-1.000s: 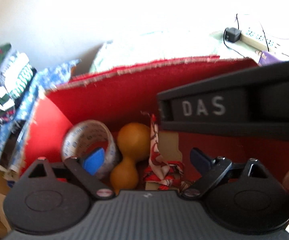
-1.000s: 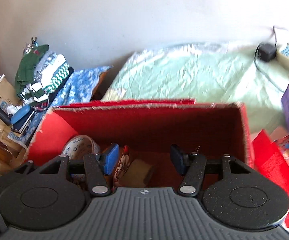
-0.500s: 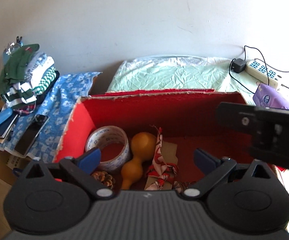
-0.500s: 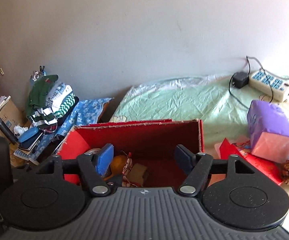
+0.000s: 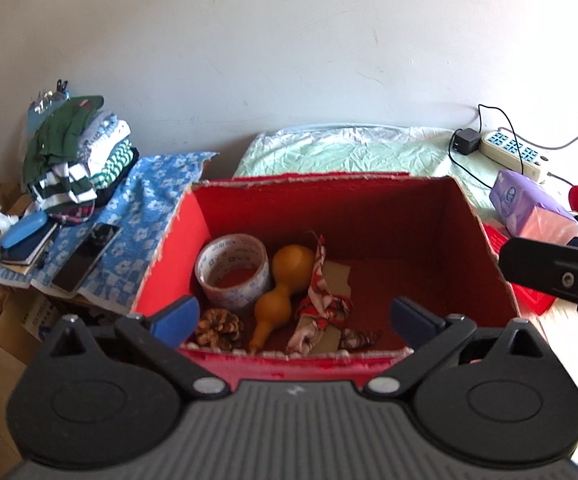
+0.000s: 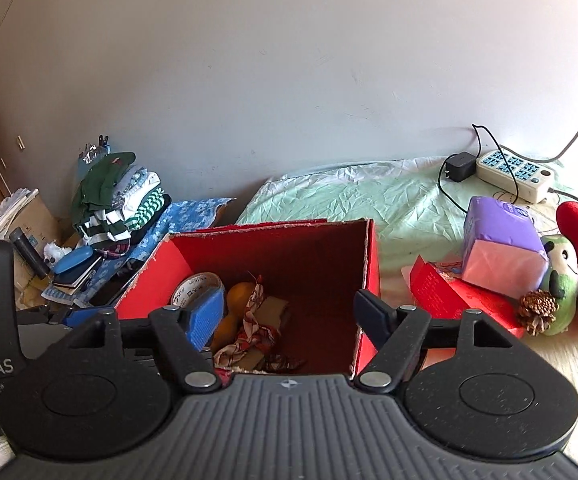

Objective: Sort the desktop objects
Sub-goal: 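Withdraw the right gripper and move it to the pink teddy bear, then close the right gripper on the pink teddy bear's head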

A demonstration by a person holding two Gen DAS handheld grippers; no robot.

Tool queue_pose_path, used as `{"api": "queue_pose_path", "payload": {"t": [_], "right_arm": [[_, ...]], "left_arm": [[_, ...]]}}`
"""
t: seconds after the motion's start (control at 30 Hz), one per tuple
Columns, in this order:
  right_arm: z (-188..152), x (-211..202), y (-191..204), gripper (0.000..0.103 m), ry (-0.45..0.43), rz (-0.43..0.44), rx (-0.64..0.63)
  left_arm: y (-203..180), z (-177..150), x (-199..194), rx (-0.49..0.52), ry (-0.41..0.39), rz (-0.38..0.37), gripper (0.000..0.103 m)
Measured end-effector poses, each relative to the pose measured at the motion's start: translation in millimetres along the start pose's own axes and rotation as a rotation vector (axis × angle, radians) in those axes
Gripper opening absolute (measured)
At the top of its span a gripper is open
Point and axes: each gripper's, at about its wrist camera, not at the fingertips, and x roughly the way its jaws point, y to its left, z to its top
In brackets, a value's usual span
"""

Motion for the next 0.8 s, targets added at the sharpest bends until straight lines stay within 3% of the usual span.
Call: {"api": "queue_pose_path", "payload": {"t": [0.2,0.47,0.6,0.8], "right_arm": [[-26.2,-0.7,-16.8,0.08,0.062,-0.014,0.022],[-54.2,14.7,-35.5,0.08,0.182,-0.049,0.074],[-71.0,30.2,-36.3,0.08,0.279,-0.059,0.066],[-88.7,39.7,-40.9,0.08,0.352,-0.082,0.072]], "left_arm": [[-9.6,-24.9,0.9,0.033,0.023,-0.005,0.101],[-22.3,-57.9,18.4,0.042,0.111,-0.046,0.101],[-30.5,-73.6,29.2,0.053,0.157,-0.101,0.101],[-43.4,-100.2,34.5,0.122,0.192,-0.201,0.101]]}}
